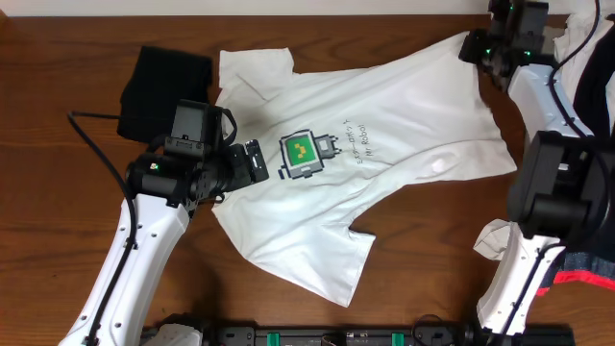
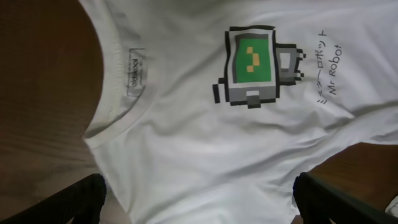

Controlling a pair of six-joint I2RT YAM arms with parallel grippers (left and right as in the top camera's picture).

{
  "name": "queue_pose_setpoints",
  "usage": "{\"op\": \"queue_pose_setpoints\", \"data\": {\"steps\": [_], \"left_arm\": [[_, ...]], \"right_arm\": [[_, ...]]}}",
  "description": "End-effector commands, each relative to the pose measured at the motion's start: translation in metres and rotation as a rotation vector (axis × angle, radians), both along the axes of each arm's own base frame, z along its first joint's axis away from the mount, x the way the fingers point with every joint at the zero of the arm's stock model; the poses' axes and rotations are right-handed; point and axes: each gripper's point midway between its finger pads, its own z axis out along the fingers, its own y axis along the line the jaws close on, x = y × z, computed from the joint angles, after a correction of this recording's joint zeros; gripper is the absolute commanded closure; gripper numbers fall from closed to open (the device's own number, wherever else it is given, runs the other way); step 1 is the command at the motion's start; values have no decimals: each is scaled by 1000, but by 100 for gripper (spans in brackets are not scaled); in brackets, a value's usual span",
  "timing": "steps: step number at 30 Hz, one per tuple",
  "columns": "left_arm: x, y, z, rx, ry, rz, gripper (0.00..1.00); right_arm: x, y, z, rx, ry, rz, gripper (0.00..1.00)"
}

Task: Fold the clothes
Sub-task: 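Pull the right sleeve rightward with the right gripper to flatten shirt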

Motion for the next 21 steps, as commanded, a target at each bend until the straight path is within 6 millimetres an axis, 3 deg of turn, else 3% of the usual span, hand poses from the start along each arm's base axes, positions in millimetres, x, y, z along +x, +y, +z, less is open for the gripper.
{"op": "queue_pose_setpoints", "data": {"steps": [1, 12, 17, 18, 19, 20, 21], "left_arm": [[1, 1, 3, -1, -7, -5, 2], [1, 1, 2, 0, -7, -5, 2], [1, 1, 3, 0, -7, -5, 2], [1, 1, 3, 0, -7, -5, 2], [1, 1, 3, -1, -7, -5, 2], [1, 1, 3, 0, -7, -5, 2], [1, 1, 3, 0, -7, -5, 2]], "right_arm": [[12, -19, -24, -126, -6, -44, 99], [35, -61, -23, -242, -133, -140, 99], [41, -67, -12, -256, -184, -159, 99], [42, -68, -10, -257, -194, -160, 88], [43, -68, -8, -258, -202, -161, 57], [44, -68, -5, -258, -211, -162, 34], [45, -69, 1, -259, -221, -165, 29]]}}
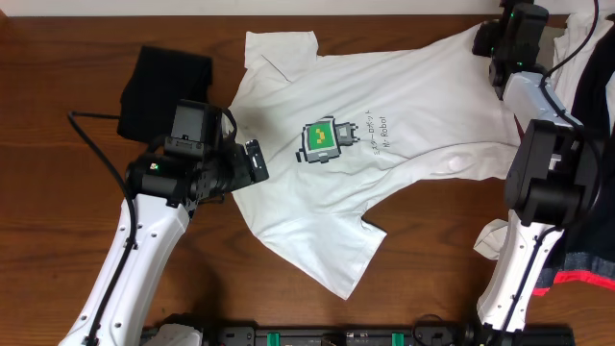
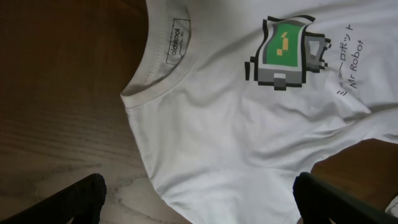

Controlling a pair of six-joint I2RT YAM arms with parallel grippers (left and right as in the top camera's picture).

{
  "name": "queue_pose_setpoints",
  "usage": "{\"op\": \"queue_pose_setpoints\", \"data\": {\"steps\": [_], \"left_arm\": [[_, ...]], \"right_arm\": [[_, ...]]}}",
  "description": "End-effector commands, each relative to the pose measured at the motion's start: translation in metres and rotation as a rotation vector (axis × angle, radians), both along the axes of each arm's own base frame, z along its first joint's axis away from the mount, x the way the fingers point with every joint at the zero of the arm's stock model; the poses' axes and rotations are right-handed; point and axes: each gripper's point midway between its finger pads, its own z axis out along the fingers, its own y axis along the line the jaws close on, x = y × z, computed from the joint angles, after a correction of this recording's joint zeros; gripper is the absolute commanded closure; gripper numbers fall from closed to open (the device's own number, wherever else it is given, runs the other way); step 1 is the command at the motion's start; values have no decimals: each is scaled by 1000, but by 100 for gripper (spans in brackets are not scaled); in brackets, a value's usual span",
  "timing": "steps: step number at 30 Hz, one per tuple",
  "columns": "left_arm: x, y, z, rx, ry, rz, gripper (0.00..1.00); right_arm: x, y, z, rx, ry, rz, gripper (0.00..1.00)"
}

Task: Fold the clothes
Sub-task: 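Pull the right sleeve rightward with the right gripper to flatten shirt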

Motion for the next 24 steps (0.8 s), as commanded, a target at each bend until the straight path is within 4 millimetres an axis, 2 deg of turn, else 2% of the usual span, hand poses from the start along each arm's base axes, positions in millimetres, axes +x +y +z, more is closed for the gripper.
{"op": "queue_pose_setpoints", "data": {"steps": [1, 3, 4, 7, 9, 13, 18, 20, 22, 23, 24], "left_arm": [[1, 1, 3, 0, -7, -5, 2], [1, 1, 3, 0, -7, -5, 2], [1, 1, 3, 0, -7, -5, 2], [1, 1, 3, 0, -7, -5, 2], [1, 1, 3, 0, -7, -5, 2], [1, 1, 3, 0, -7, -5, 2], [1, 1, 3, 0, -7, -5, 2], [1, 1, 3, 0, -7, -5, 2], [1, 1, 3, 0, -7, -5, 2], [1, 1, 2, 0, -7, -5, 2], [1, 1, 3, 0, -7, -5, 2]], "right_arm": [[2, -10, 11, -28, -20, -20, 23], [-2, -12, 28, -28, -25, -24, 7], [-4, -13, 38, -29, -28, -27, 2], [-14, -17, 72, -32, -44, -35, 1], [-29, -18, 90, -25, -13, -38, 1], [-78, -14, 111, 1, 137, -44, 1], [-148, -3, 122, 37, 339, -47, 1], [-171, 2, 118, 60, 418, -54, 5], [-195, 6, 108, 96, 515, -71, 14], [-205, 8, 102, 111, 562, -79, 20], [-216, 10, 96, 127, 611, -87, 33]]}}
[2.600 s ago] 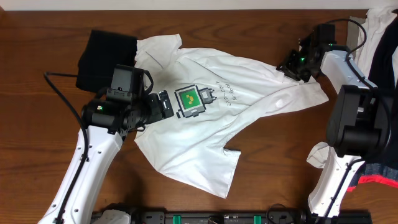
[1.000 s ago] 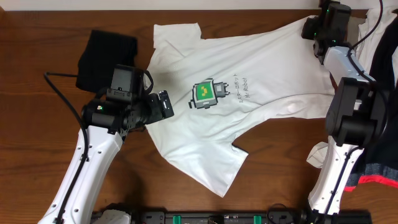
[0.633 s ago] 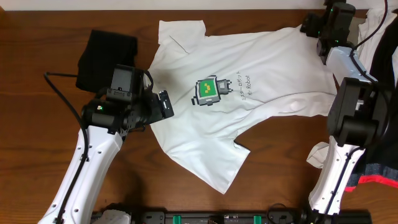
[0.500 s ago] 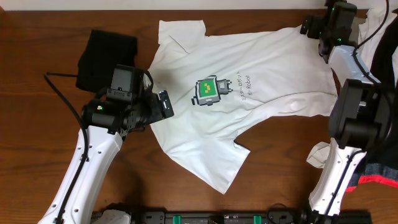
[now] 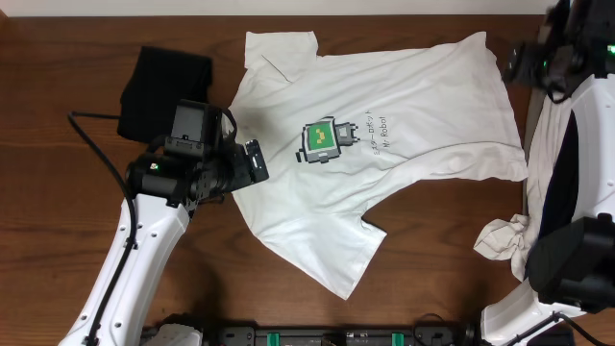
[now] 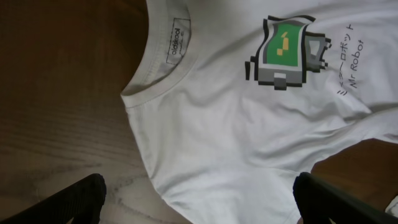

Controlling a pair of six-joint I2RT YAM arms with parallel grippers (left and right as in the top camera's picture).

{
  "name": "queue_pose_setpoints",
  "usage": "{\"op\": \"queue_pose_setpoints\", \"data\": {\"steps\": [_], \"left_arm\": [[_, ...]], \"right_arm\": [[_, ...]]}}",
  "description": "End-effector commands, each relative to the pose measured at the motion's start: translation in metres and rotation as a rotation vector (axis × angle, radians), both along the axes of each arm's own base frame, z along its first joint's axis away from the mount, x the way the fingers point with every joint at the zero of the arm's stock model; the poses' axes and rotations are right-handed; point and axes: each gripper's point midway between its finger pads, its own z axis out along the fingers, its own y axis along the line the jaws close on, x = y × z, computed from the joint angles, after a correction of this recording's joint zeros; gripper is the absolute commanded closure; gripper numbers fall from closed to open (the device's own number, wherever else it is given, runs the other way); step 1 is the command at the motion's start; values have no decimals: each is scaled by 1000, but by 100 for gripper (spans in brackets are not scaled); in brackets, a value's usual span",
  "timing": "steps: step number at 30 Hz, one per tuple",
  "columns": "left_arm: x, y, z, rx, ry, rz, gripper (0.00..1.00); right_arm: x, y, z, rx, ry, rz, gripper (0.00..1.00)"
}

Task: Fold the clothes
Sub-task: 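Pull the right sleeve rightward with the right gripper to flatten shirt, then reach the left gripper to the shirt's left side near the print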

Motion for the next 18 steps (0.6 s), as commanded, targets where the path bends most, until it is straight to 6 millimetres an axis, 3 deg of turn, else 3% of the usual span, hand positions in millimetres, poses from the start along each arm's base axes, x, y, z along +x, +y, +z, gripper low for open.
{"op": "queue_pose_setpoints", "data": {"steps": [1, 2, 3, 8, 18], "left_arm": [[1, 1, 3, 0, -8, -5, 2], [1, 1, 3, 0, -8, -5, 2], [1, 1, 3, 0, -8, -5, 2], [1, 1, 3, -1, -8, -4, 2], [2, 0, 3, -1, -10, -4, 2]], "right_arm": [[-20, 2, -23, 38, 118, -44, 60], [-29, 4, -29, 47, 157, -50, 83], [-36, 5, -33, 57, 189, -62, 99], [-63, 8, -55, 94, 304, -117, 99], [-79, 11, -112, 109, 370, -122, 99]]}}
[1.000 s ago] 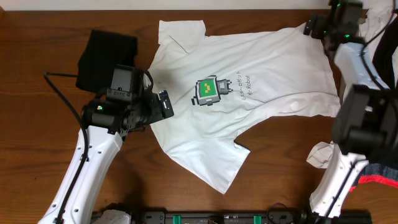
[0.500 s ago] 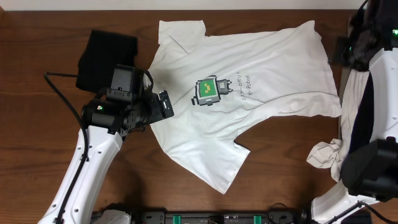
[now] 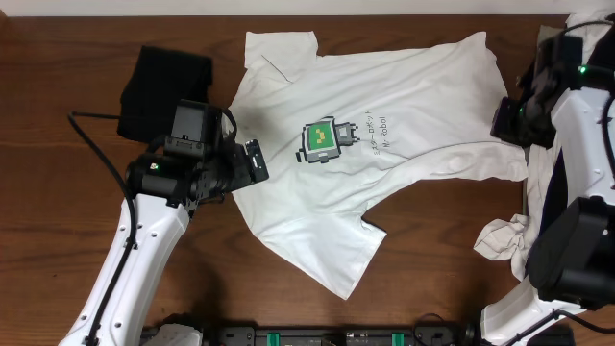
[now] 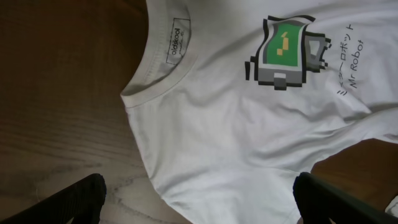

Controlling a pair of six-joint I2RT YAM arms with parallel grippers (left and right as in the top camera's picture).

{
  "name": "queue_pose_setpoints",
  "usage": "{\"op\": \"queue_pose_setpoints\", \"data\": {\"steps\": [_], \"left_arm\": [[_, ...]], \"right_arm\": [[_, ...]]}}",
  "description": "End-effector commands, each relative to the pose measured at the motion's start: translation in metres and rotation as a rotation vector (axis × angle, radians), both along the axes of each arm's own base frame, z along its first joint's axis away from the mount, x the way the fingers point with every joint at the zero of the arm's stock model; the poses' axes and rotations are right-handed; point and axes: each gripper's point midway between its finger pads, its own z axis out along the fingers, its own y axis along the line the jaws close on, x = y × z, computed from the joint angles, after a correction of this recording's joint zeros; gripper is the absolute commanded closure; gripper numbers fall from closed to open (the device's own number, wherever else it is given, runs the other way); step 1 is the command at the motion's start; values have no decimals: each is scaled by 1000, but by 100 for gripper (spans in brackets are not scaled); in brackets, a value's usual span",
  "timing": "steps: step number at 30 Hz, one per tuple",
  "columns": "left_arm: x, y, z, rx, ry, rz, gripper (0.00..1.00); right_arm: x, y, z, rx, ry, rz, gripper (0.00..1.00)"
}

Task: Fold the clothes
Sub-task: 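Reach the left gripper to the shirt's left side near the print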

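A white T-shirt (image 3: 384, 154) with a pixel robot print (image 3: 325, 141) lies spread face up on the wooden table, collar to the left. My left gripper (image 3: 252, 161) hovers open over the collar side. In the left wrist view its black fingertips (image 4: 81, 193) stand wide apart, with the collar (image 4: 158, 78) and print (image 4: 283, 56) beyond them and nothing held. My right gripper (image 3: 509, 123) is at the shirt's right hem edge; its jaws cannot be made out.
A folded black garment (image 3: 163, 82) lies at the upper left. A pile of white and dark clothes (image 3: 577, 192) sits along the right edge, with a crumpled white piece (image 3: 500, 240) and a red-trimmed one (image 3: 586, 281) below it.
My right gripper has moved from beside the shirt's far right corner down to the middle of the right hem edge. The shirt and the left arm have not moved.
At first the shirt lay further left and skewed, with my right gripper at its far right corner. Then the shirt lay shifted right and straighter. Later the corner lay flat with the right gripper off it. The left gripper stayed open and still throughout.
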Motion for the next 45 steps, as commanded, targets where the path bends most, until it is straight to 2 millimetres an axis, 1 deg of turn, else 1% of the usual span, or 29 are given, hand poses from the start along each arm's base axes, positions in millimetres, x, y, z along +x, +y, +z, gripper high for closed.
{"op": "queue_pose_setpoints", "data": {"steps": [1, 4, 7, 12, 15, 17, 20, 22, 23, 24, 25, 26, 27, 28, 32, 34, 37, 42, 45], "left_arm": [[2, 0, 3, -3, -13, -4, 2], [0, -2, 3, -19, -3, -5, 2], [-7, -2, 0, -21, 29, -9, 2], [-32, -8, -7, -57, 141, -29, 2], [-45, -5, -11, -46, 200, -18, 2], [-48, -4, -12, -43, 213, -18, 2], [-47, -5, -12, -47, 208, -20, 2], [-45, -7, -10, -60, 198, -24, 2], [-45, -10, -10, -73, 201, -29, 2], [-45, -12, -10, -80, 203, -30, 30], [-45, -14, -11, -85, 202, -30, 67], [-47, -18, -13, -87, 207, -32, 94], [-48, -22, -14, -89, 213, -34, 94], [-50, -26, -16, -88, 216, -47, 94], [-61, -50, -23, -74, 232, -143, 94], [-71, -63, -30, -58, 253, -202, 94], [-80, -71, -40, -23, 282, -236, 94], [-95, -75, -64, 47, 362, -186, 94], [-95, -81, -75, 65, 377, -194, 94]], "right_arm": [[-7, -2, -17, 3, 29, -28, 99], [-11, -2, -25, 4, 40, -28, 99], [-12, -1, -27, 1, 45, 1, 99], [-10, -2, -27, -3, 36, 17, 99], [-8, -2, -27, -4, 28, 17, 98], [-7, -2, -26, -5, 24, 17, 94], [-5, 0, -26, 5, 16, 19, 80], [-4, 1, -26, 16, 12, 21, 76], [-4, 2, -26, 15, 12, 21, 76], [-4, 2, -26, 15, 12, 21, 76], [-4, 2, -26, 15, 12, 21, 76], [-4, 2, -26, 15, 12, 21, 75], [-4, 2, -26, 15, 12, 21, 71], [-4, 2, -26, 15, 12, 21, 65], [-4, 2, -26, 15, 12, 20, 1], [-4, 2, -26, 18, 11, 3, 1], [-4, 2, -26, 23, 10, -20, 1], [-2, 2, -26, 23, 1, -38, 1], [-2, 2, -26, 23, 1, -38, 1]]}}
